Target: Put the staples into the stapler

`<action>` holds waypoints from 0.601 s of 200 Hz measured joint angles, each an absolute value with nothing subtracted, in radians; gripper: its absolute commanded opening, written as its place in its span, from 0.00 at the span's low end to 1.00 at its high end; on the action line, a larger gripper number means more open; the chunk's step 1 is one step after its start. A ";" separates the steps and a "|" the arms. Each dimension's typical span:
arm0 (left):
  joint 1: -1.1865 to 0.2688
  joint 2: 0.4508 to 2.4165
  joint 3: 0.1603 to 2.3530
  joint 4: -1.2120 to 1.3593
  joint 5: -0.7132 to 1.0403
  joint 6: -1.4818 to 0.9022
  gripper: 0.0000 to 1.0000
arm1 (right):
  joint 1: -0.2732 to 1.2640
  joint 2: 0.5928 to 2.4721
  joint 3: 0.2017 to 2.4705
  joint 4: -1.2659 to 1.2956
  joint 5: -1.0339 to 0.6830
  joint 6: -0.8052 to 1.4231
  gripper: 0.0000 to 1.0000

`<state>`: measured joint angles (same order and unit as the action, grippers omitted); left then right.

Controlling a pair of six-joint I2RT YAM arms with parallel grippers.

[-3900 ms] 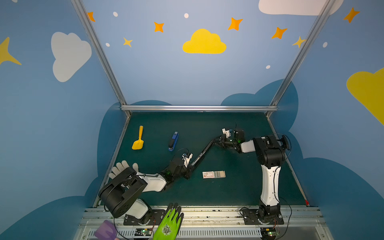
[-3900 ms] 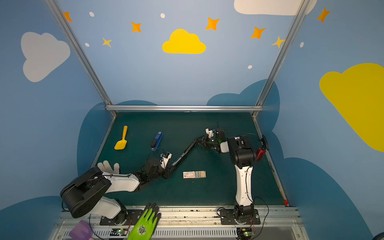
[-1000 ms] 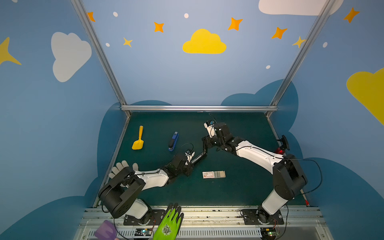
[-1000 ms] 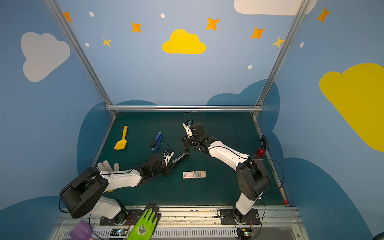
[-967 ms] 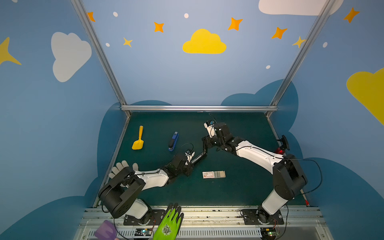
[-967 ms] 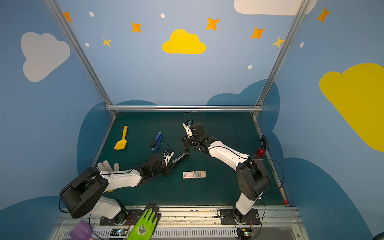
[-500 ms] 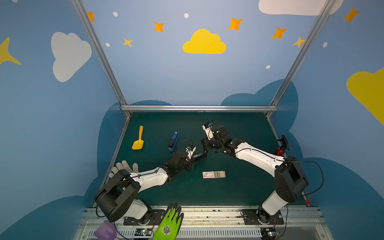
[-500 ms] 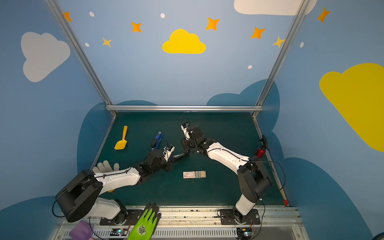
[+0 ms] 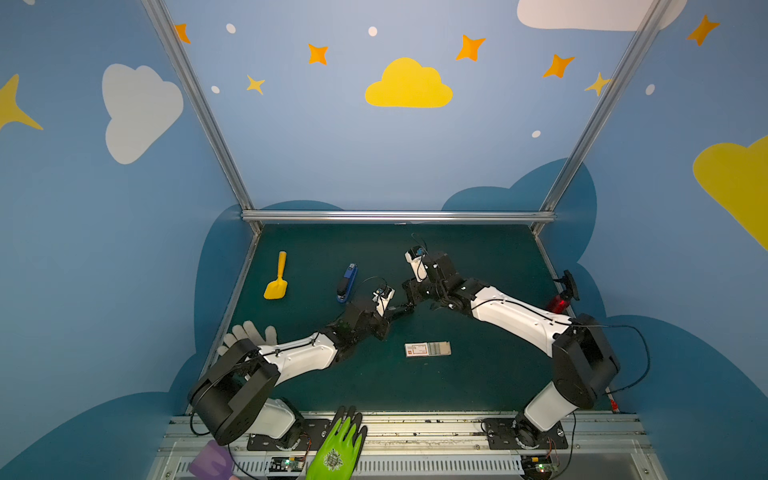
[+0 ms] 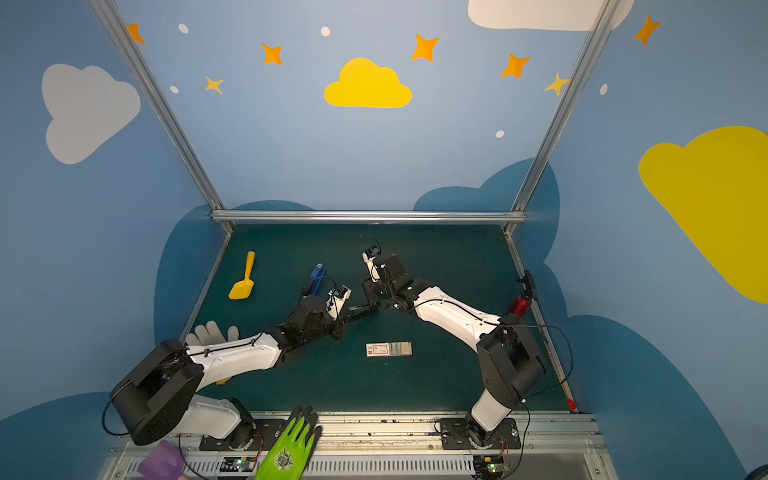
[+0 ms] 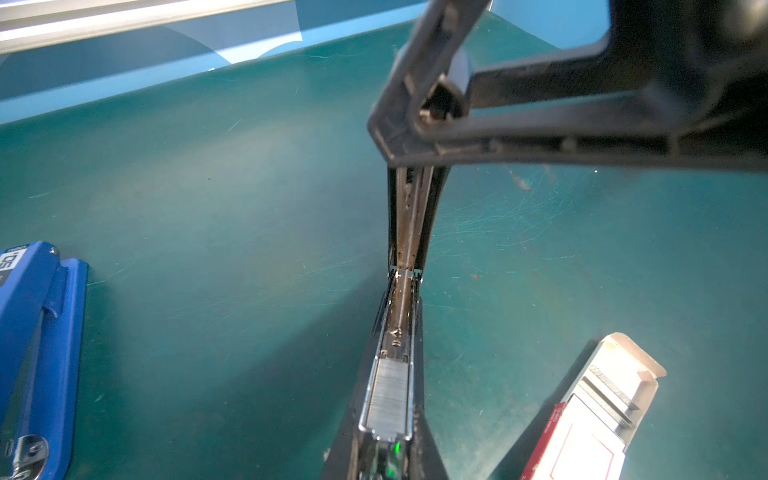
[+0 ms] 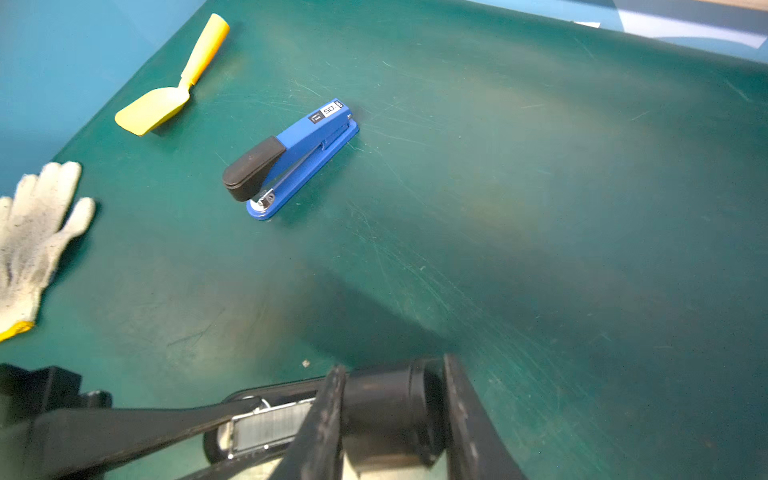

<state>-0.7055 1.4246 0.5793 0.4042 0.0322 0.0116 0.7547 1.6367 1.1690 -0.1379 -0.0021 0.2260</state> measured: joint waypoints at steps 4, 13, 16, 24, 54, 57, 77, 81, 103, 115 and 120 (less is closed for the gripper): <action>-0.706 1.425 0.579 0.405 0.032 0.012 0.04 | 0.756 1.636 1.168 -0.136 -0.003 0.228 0.33; -0.707 1.425 0.579 0.406 0.032 0.012 0.04 | 0.757 1.636 1.165 -0.134 -0.009 0.236 0.34; -0.708 1.425 0.579 0.406 0.032 0.012 0.04 | 0.759 1.636 1.164 -0.133 -0.010 0.238 0.34; -0.708 1.425 0.579 0.407 0.033 0.011 0.04 | 0.762 1.636 1.163 -0.130 -0.014 0.246 0.34; -0.710 1.425 0.580 0.408 0.033 0.010 0.04 | 0.770 1.635 1.161 -0.128 -0.014 0.258 0.35; -0.711 1.425 0.580 0.408 0.033 0.010 0.04 | 0.771 1.635 1.160 -0.128 -0.014 0.259 0.36; -0.713 1.425 0.585 0.406 0.033 0.010 0.04 | 0.775 1.632 1.152 -0.121 -0.017 0.274 0.39; -0.713 1.425 0.587 0.406 0.033 0.010 0.04 | 0.776 1.632 1.150 -0.120 -0.020 0.281 0.40; -0.717 1.424 0.591 0.407 0.035 0.006 0.04 | 0.791 1.632 1.138 -0.114 -0.030 0.304 0.42; -0.719 1.423 0.591 0.408 0.034 0.003 0.04 | 0.795 1.632 1.135 -0.112 -0.031 0.317 0.44; -0.719 1.423 0.591 0.408 0.035 0.003 0.04 | 0.796 1.632 1.133 -0.112 -0.035 0.321 0.45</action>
